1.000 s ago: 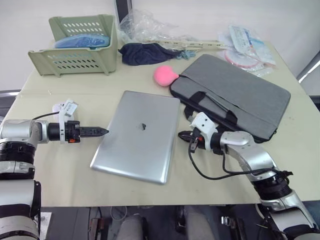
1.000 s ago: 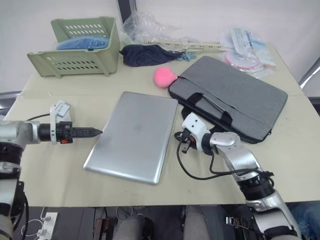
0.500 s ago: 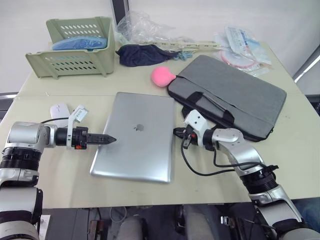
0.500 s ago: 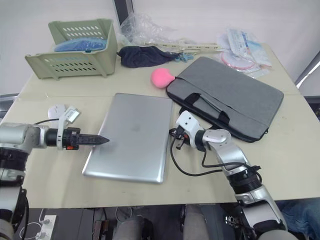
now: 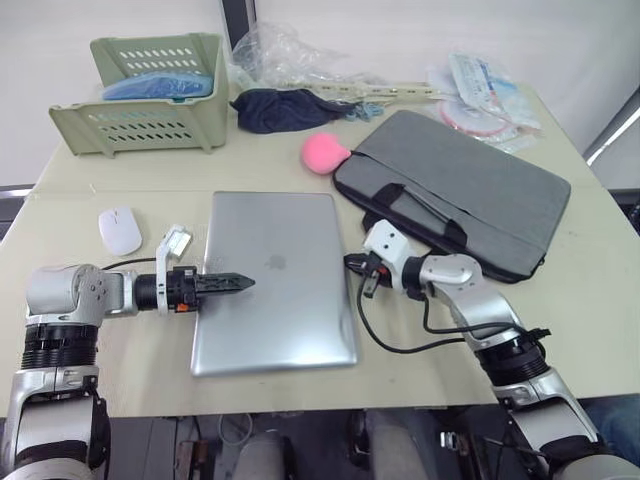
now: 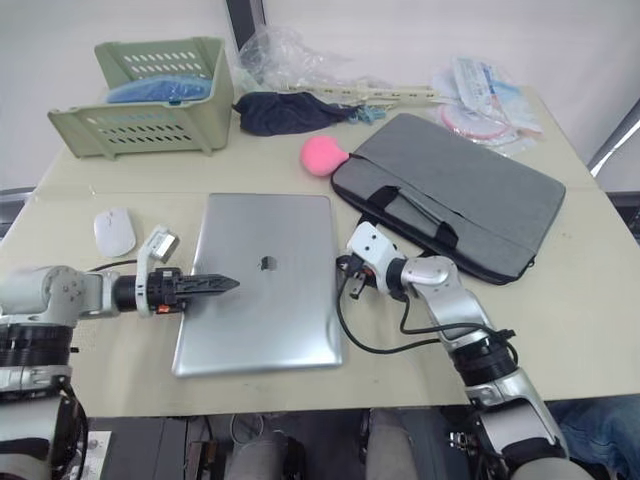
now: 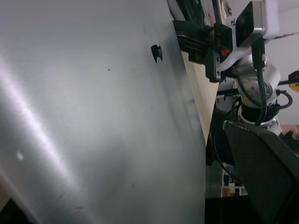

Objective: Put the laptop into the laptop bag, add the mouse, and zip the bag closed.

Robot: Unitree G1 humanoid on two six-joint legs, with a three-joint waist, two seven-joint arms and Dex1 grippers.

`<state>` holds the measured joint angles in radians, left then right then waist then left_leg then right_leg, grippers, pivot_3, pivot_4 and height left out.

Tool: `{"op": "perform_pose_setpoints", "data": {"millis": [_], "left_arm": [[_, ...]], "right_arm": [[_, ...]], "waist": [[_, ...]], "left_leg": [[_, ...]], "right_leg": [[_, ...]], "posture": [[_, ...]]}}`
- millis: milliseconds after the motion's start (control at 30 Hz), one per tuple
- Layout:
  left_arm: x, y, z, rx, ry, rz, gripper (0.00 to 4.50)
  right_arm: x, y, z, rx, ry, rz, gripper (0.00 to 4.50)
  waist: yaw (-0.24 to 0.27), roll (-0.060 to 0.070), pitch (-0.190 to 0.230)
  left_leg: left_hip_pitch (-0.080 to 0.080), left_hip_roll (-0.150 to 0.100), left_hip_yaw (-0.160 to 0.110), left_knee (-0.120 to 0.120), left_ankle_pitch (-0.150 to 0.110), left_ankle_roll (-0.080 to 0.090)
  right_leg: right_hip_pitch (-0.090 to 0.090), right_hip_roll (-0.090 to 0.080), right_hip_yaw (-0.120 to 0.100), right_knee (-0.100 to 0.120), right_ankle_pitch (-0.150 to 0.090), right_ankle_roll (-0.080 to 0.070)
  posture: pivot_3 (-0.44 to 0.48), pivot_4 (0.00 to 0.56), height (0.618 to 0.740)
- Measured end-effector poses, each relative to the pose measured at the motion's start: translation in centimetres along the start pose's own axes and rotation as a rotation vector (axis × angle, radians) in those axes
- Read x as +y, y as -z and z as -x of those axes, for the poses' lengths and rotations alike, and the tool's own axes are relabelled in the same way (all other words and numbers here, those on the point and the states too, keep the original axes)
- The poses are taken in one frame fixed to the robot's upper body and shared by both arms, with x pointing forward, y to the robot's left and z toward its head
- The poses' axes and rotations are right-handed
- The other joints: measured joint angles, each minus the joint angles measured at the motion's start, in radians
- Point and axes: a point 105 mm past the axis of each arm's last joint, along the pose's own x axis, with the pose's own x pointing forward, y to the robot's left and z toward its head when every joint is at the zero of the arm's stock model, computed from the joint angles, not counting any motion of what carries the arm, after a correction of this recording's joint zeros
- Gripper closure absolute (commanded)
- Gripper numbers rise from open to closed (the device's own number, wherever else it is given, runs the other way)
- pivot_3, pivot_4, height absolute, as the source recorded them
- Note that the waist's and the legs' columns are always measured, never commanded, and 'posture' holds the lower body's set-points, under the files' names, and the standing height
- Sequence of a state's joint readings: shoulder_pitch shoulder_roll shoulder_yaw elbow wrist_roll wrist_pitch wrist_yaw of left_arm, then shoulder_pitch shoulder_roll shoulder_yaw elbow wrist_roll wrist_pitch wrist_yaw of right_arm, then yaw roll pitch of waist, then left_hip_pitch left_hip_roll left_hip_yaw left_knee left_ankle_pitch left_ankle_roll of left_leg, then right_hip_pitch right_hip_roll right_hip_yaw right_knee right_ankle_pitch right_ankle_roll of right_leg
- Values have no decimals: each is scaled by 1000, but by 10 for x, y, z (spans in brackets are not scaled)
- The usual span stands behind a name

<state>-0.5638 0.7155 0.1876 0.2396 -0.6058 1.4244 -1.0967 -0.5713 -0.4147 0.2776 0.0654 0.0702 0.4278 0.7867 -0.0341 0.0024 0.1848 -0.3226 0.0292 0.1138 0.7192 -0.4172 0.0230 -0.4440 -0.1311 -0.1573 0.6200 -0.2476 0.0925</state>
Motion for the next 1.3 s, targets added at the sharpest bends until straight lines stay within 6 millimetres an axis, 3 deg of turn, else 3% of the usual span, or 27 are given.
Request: {"op": "perform_pose_setpoints", "data": {"millis": [33,133,300,367,500,800,833,900,1100,1133,1300], "left_arm": [[0,0,0,-10,-2,3,0],[-1,7,0,-15,-15,1,835],[-2,10,0,-32,-6,47,3200],[-9,9,3,-49,43,73,3944],[-22,6,4,-62,103,64,4186],[-20,16,6,-87,100,125,4187],[-21,17,6,-89,101,117,4187],[-22,19,8,-100,105,117,4187],[-20,46,24,-159,92,167,4187],[-21,50,24,-160,94,169,4187],[-24,58,21,-178,101,174,4187]], "right_arm": [[0,0,0,1,1,-2,4460],[1,2,3,2,3,-2,4500],[1,4,5,6,10,-4,4500],[1,5,5,6,5,-4,4500],[4,6,6,2,-5,-3,4500],[6,8,15,-33,7,-79,4500],[7,9,18,-40,7,-112,3818],[8,12,24,-44,6,-143,3311],[-16,-9,83,-74,108,-76,251],[-18,-9,91,-52,110,-44,74],[-43,-8,115,58,174,109,74]], "waist": [[1,0,0],[0,0,0],[3,-1,0],[3,-1,-1],[2,-3,-2],[4,-4,-2],[5,-4,-2],[5,-3,-2],[7,-3,-1],[8,-3,-1],[18,-3,-1]], "left_leg": [[0,0,0,0,0,0],[0,0,-1,-2,0,-1],[0,0,-1,-2,0,-1],[0,0,-1,-2,0,-1],[1,0,-2,-3,-1,-1],[0,1,-4,-3,-1,-2],[-1,1,-4,-3,-1,-2],[-1,0,-5,-3,-1,-2],[-5,2,-7,-3,-1,-3],[-5,2,-8,-3,-1,-3],[-8,0,-8,0,-1,-3]], "right_leg": [[0,0,0,0,0,0],[0,0,0,0,0,0],[0,0,-1,-1,0,0],[0,0,-1,-1,0,0],[0,0,-1,-1,0,0],[0,0,-1,-2,0,0],[0,0,-1,-2,0,0],[0,0,-1,-2,0,0],[-1,0,0,-8,0,0],[0,0,0,-9,0,0],[-1,0,-1,-10,0,0]], "posture": [[0,150,740],[0,150,740],[0,150,740],[0,150,740],[0,150,740],[0,150,740],[0,150,740],[0,150,740],[0,150,740],[0,150,740],[0,150,740]]}}
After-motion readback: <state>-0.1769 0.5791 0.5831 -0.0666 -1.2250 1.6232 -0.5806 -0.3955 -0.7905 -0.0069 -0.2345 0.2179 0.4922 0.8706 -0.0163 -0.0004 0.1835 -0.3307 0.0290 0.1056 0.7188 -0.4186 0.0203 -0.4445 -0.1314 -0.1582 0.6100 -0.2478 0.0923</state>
